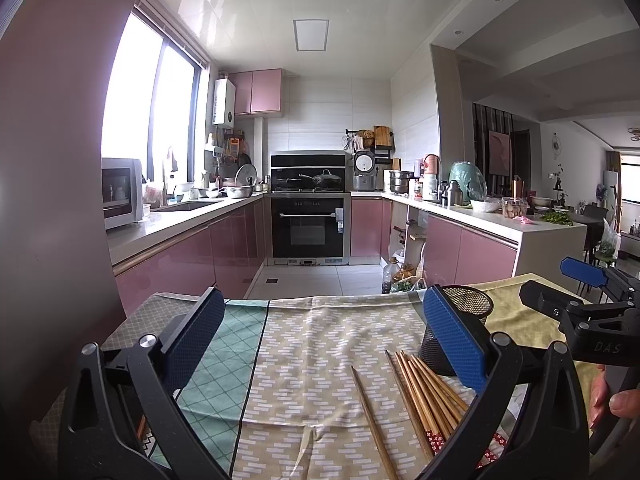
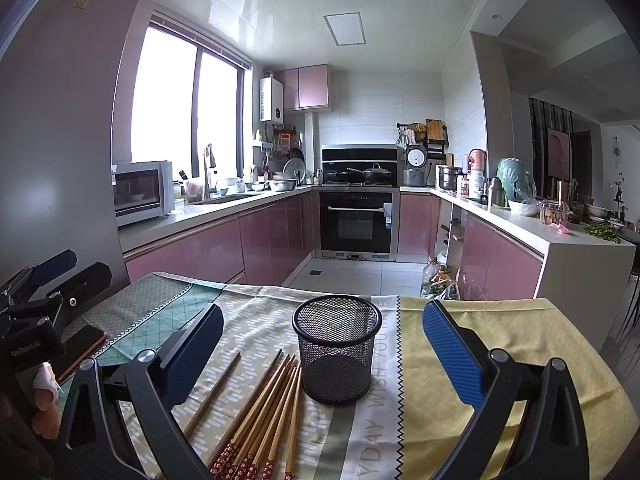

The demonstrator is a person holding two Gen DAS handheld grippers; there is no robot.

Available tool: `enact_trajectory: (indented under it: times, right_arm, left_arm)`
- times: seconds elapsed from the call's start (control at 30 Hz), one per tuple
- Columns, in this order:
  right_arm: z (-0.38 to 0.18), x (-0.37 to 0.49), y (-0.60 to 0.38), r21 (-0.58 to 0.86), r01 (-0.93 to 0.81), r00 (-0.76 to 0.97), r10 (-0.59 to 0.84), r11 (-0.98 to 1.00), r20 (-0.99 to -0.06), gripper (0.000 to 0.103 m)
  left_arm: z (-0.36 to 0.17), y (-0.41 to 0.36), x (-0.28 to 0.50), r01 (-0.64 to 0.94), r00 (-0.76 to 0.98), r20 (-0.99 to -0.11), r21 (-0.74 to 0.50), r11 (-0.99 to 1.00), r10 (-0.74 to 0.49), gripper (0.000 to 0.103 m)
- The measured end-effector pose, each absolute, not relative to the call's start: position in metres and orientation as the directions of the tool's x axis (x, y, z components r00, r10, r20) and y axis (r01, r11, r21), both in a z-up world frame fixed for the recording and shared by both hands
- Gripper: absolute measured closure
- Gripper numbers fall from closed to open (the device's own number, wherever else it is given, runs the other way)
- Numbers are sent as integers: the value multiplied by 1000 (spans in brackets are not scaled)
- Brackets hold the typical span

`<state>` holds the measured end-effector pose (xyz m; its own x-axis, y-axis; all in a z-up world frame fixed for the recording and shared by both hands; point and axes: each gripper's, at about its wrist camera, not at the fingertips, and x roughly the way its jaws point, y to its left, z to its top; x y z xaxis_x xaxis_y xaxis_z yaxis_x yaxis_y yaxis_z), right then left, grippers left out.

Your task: Organize utensils

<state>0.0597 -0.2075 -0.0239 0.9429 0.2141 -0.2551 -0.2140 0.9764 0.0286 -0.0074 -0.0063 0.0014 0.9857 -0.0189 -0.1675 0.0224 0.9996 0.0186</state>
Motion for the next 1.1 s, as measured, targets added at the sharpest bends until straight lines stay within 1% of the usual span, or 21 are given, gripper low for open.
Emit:
enact_trajectory:
  times: [1.1]
  right_arm:
    - [-27, 63, -209, 34, -216, 942, 217, 976, -257, 6]
  left_arm:
    - [1, -7, -7, 24, 985, -170, 16, 1000, -21, 5]
